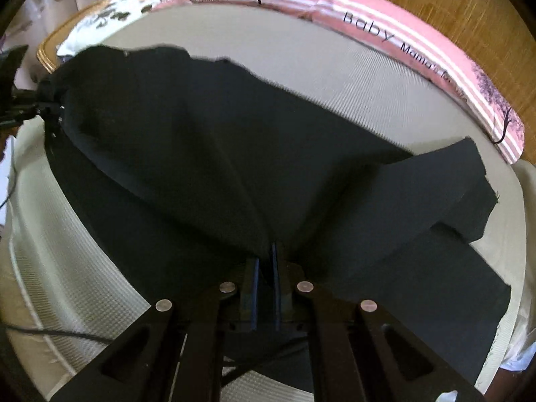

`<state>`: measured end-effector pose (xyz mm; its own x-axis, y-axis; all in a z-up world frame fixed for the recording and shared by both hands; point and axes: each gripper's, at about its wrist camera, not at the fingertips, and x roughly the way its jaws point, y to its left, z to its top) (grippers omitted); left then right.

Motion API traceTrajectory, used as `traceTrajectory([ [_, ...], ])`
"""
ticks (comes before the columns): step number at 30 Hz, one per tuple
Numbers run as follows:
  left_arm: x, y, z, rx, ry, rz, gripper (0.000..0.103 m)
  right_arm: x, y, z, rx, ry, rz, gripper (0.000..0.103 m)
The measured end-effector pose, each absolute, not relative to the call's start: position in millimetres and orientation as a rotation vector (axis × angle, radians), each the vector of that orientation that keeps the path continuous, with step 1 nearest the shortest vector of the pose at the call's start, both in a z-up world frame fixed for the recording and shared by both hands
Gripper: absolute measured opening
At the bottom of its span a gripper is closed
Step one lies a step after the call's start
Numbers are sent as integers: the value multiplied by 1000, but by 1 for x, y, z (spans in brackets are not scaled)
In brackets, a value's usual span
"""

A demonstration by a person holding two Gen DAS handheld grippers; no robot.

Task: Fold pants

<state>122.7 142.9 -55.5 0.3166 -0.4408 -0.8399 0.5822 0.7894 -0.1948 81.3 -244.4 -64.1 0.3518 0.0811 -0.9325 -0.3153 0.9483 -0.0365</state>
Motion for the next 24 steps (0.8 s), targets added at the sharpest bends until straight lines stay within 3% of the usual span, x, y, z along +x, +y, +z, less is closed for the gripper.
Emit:
traceTrajectory([
  [5, 111, 151, -43, 186, 1063, -588, 58, 80, -242, -65, -183, 1172, 214, 14],
  [7, 106, 158, -39, 192, 1072, -555, 65, 80, -241, -62, -153, 1166, 204, 28],
  [12, 95, 183, -26, 106, 1106, -453, 68, 66, -247, -43, -76, 1121, 191, 32],
  [15, 83, 203, -14, -105, 1128, -416, 68, 55, -259, -32, 17, 1085, 187, 38],
  [24, 78, 194, -37, -618, 1224, -369, 68, 40, -301, -41, 333, 1085, 129, 39],
])
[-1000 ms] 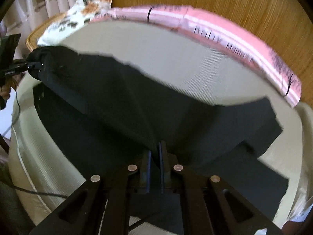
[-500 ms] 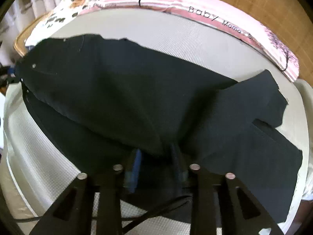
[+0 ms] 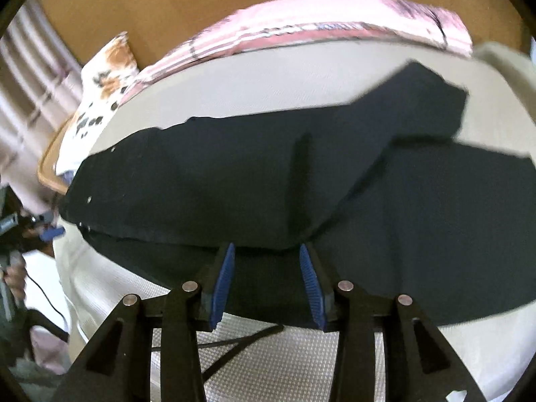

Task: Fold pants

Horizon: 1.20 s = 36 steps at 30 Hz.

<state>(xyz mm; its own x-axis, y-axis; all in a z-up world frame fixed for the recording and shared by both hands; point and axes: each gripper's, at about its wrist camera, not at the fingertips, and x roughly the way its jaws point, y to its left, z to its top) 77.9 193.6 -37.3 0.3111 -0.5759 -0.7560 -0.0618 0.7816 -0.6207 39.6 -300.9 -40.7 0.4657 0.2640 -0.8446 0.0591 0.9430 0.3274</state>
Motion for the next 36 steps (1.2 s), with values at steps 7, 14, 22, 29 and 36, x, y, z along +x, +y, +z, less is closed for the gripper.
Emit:
traceTrajectory([
  [7, 96, 193, -57, -736, 1210, -226, 68, 44, -332, -61, 535, 1094, 94, 40],
  [14, 105, 188, -65, -689, 1198, -160, 46, 71, -354, -80, 706, 1078, 71, 40],
  [22, 115, 182, -37, -563, 1148, -198, 19, 73, -355, -64, 721, 1012, 65, 8],
  [29, 124, 173, -22, -269, 1137, -228, 18, 29, -349, -52, 729, 1032, 46, 7],
  [36, 116, 148, -51, 4, 1174, -160, 19, 15, -335, -93, 725, 1141, -4, 7],
])
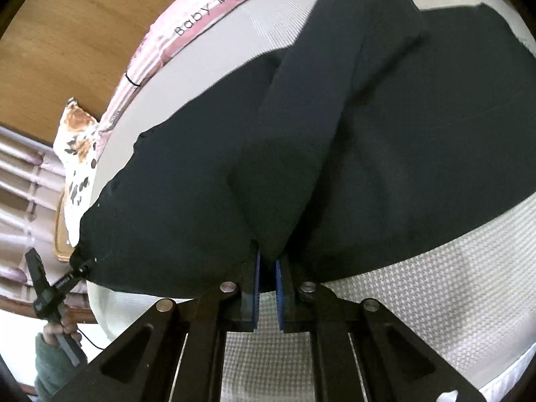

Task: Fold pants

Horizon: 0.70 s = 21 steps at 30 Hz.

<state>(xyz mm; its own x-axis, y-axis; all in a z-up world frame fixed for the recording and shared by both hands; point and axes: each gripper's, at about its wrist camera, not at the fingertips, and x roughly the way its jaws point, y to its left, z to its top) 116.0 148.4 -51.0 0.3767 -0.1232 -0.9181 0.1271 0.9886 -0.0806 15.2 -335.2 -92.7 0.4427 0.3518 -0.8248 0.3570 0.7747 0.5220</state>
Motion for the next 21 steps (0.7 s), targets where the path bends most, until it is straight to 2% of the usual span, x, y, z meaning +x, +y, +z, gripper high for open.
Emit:
traceTrajectory([
  [3, 114, 137, -52, 107, 1146, -128, 23, 18, -334, -89, 697, 1158, 0, 15],
  [6, 111, 137, -50, 113, 1146, -117, 24, 13, -338, -81, 717, 1160, 18, 39],
  [7, 111, 138, -47, 107, 1146, -118, 26, 10, -339, -78, 718, 1153, 19, 42],
  [9, 106, 138, -37, 96, 1137, -129, 31, 0, -346, -66, 701, 1133, 15, 42],
  [11, 102, 139, -26, 103, 1118, -138, 43, -10, -356, -55, 706, 1113, 19, 42],
  [14, 91, 141, -5, 168, 1077, -130, 52, -28, -384, -38, 703, 1074, -30, 43],
  [21, 62, 107, 28, 271, 964, -220, 52, -45, -440, -27, 805, 996, -111, 46],
])
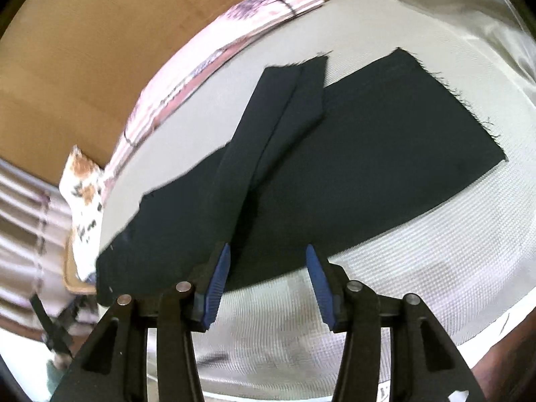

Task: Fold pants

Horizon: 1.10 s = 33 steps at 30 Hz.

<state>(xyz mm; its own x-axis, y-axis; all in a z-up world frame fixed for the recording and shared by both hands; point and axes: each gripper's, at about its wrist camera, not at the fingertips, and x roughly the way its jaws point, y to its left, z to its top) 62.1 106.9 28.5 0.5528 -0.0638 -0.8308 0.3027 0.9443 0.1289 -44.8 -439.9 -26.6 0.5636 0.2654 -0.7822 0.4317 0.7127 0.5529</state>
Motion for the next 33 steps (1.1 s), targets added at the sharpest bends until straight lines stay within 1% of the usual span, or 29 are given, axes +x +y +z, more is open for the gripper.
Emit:
traceTrajectory([
  [2, 56, 82, 29, 270, 951, -303, 52, -41, -447, -27, 827, 988, -97, 46],
  [6, 47, 6, 15, 259, 977, -545, 52, -25, -452, -32, 837, 1006, -80, 46],
  [10, 39, -78, -7, 305, 1016, -743, 52, -14, -459, -38, 865, 1032, -70, 46],
  [14, 29, -141, -24, 371, 1011, -858, 52, -6, -469, -40, 867, 1034, -63, 46],
  [19, 12, -188, -42, 419, 1020, -926, 52, 6, -482, -44, 880, 1032, -52, 46],
  [25, 0, -217, -60, 487, 1028, -940, 52, 26, -503, -51, 884, 1022, -45, 46],
  [27, 0, -223, -67, 505, 1026, -921, 47, 37, -514, -55, 905, 1008, -46, 46],
  [28, 1, -226, -70, 511, 1031, -916, 36, 44, -519, -58, 917, 1001, -40, 46],
  [30, 3, -229, -74, 492, 1035, -924, 29, 55, -528, -62, 933, 1000, -47, 46],
  [31, 3, -230, -73, 484, 1027, -936, 15, 61, -531, -65, 941, 998, -45, 46],
  [33, 4, -231, -74, 498, 1027, -933, 14, 78, -540, -72, 959, 999, -44, 46],
])
